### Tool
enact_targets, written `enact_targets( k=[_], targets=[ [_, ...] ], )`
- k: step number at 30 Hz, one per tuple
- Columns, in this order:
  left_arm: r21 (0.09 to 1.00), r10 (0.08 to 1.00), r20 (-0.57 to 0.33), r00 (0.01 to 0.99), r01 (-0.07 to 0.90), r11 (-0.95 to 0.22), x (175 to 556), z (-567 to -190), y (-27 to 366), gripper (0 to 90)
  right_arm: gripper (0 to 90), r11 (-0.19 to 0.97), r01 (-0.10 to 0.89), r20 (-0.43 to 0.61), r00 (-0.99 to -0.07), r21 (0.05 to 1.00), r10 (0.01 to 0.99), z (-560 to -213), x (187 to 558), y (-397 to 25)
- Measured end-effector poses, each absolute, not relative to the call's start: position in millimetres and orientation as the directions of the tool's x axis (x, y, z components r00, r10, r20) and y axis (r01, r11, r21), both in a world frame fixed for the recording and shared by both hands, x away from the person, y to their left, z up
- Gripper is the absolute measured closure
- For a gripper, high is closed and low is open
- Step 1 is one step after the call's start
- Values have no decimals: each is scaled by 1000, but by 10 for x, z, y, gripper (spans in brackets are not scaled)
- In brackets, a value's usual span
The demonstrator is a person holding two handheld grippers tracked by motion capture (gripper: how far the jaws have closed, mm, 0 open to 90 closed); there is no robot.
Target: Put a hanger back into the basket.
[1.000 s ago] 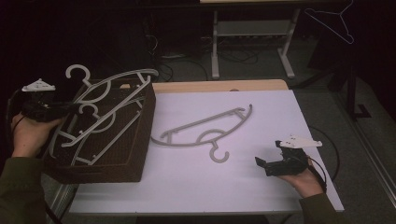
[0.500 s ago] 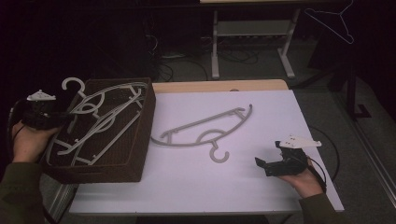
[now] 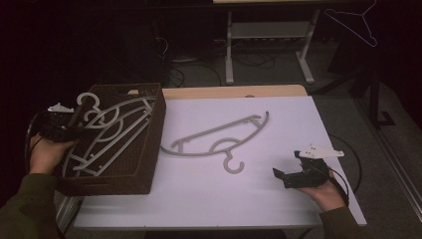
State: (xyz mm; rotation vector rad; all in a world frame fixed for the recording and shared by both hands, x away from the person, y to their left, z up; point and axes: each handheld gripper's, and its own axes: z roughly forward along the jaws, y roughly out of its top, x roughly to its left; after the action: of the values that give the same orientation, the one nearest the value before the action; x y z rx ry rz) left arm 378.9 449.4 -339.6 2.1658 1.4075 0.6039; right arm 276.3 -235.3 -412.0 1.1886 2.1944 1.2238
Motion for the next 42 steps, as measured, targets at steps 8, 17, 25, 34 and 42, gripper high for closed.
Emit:
enact_targets(
  k=[8, 17, 25, 34, 42],
  targets=[
    [535, 916, 131, 380, 750, -388, 3822, -3495, 4426, 808, 1, 278, 493, 78, -585, 824, 807, -4122, 2768, -2346],
    [577, 916, 100, 388, 727, -371, 3825, -3479, 4365, 596, 1, 277, 490, 77, -586, 826, 807, -4115, 2761, -2355],
    [659, 887, 26, 462, 659, -363, 3823, -3378, 4161, 426, 1, 276, 489, 79, -588, 828, 805, -4106, 2760, -2356],
    [738, 821, -39, 570, 570, -361, 3810, -3243, 3752, 312, 1, 279, 488, 80, -593, 827, 801, -4097, 2755, -2345],
    [779, 750, -46, 660, 493, -387, 3774, -3119, 3299, 272, 2, 285, 484, 79, -601, 827, 795, -4084, 2741, -2328]
  ],
)
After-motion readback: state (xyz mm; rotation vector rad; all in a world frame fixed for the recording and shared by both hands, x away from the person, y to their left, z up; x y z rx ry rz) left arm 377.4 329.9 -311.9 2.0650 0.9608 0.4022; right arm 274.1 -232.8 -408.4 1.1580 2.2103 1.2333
